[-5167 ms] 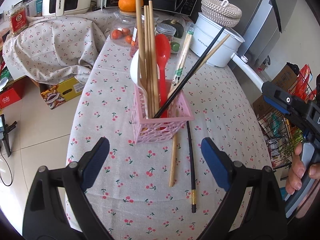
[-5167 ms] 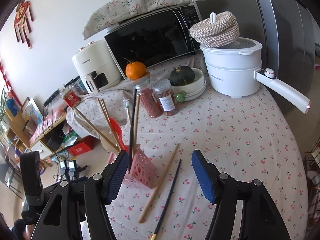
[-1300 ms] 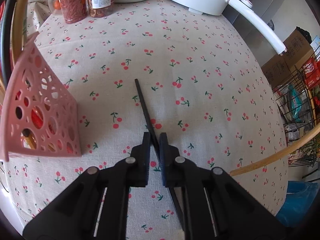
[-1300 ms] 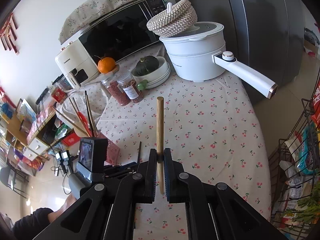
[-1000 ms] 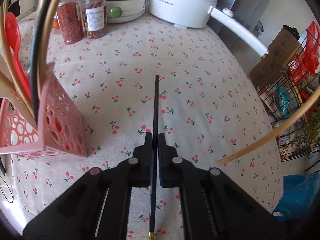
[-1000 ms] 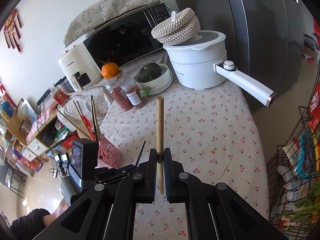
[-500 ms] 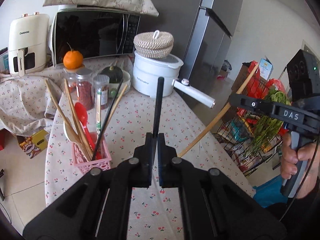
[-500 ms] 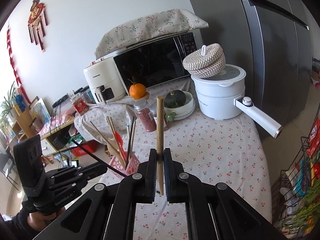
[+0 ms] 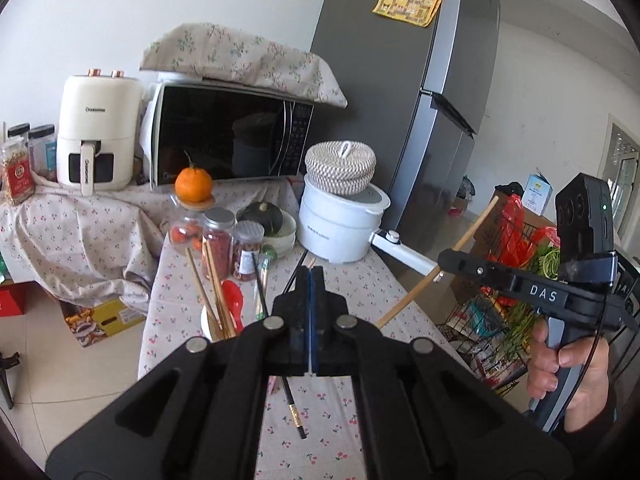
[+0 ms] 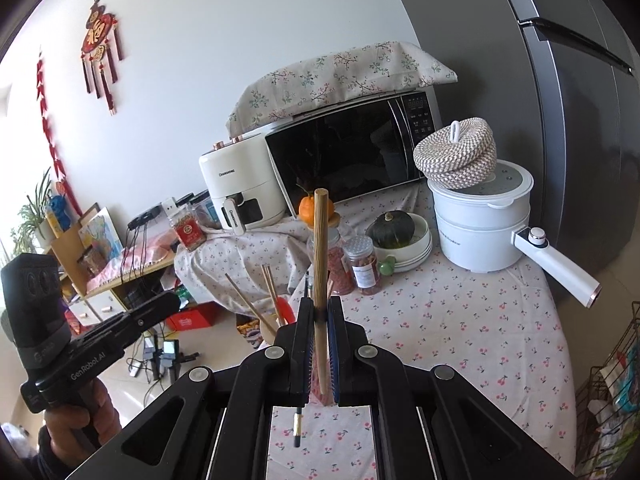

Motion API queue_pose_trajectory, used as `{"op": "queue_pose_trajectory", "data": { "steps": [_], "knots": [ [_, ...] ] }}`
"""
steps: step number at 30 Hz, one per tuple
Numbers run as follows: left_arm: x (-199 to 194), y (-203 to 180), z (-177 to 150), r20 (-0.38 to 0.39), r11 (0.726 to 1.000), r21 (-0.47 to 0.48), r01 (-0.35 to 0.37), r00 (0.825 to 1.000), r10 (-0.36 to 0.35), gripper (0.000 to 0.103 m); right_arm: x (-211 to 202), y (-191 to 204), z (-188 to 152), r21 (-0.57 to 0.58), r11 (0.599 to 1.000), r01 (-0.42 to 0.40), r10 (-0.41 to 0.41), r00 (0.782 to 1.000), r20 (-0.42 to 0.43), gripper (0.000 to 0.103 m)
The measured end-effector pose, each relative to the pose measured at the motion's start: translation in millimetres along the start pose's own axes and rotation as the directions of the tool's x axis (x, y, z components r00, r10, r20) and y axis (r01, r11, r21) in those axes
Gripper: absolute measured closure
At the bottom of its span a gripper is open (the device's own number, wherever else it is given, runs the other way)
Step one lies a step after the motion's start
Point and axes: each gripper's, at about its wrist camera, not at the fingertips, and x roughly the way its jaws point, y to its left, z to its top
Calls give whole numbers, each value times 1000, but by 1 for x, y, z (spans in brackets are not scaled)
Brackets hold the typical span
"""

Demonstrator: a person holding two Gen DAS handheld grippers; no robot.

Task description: Organize utensils

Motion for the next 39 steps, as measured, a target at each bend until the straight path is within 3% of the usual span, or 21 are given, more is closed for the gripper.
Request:
{"op": "queue_pose_trajectory", "data": {
  "steps": [2, 3, 4, 6, 10, 15, 18, 22, 26, 28, 32, 34, 39],
  "knots": [
    [10, -1, -11, -87, 1000, 20, -10, 996, 12, 101, 6, -1, -3, -3, 1000, 5, -5, 1000, -13, 96],
    [16, -1, -18, -119, 1000, 19, -15, 993, 17, 92, 9, -2, -4, -6, 1000, 10, -11, 1000, -21, 96],
    [22, 2, -24, -157, 1000, 11, -17, 987, 19, 76, 11, -4, -6, -6, 1000, 17, -18, 999, -29, 96],
    [33, 13, -35, -226, 999, -42, -26, 974, 16, 63, 14, -11, -8, 1, 1000, 26, -26, 999, -45, 96],
    [50, 39, -46, -290, 983, -181, -33, 957, -21, 63, 15, -23, -12, 19, 999, 38, -36, 997, -62, 96],
    [72, 40, -51, -344, 977, -205, -57, 939, -17, 63, 16, -31, -13, 34, 999, 38, -36, 997, -68, 96],
    [84, 29, -60, -414, 980, -197, -39, 909, -47, 63, 17, -34, -14, 39, 998, 40, -37, 996, -75, 96],
    [97, 14, -84, -533, 986, -149, -72, 846, -19, 63, 19, -38, -18, 38, 998, 48, -45, 995, -94, 96],
    [107, 11, -103, -590, 989, -100, -111, 807, 31, 63, 23, -42, -21, 31, 998, 59, -55, 992, -116, 96],
    [107, 14, -107, -601, 985, -123, -119, 799, 22, 64, 25, -43, -22, 31, 998, 61, -56, 991, -124, 96],
    [99, 25, -101, -583, 978, -148, -147, 812, 33, 63, 28, -43, -24, 32, 998, 58, -54, 990, -132, 96],
    [95, 31, -102, -587, 975, -152, -161, 809, 42, 63, 29, -43, -24, 29, 998, 57, -52, 989, -135, 96],
    [96, 62, -119, -628, 951, -167, -259, 771, 100, 62, 37, -41, -27, 20, 998, 58, -54, 986, -157, 96]
  ]
}}
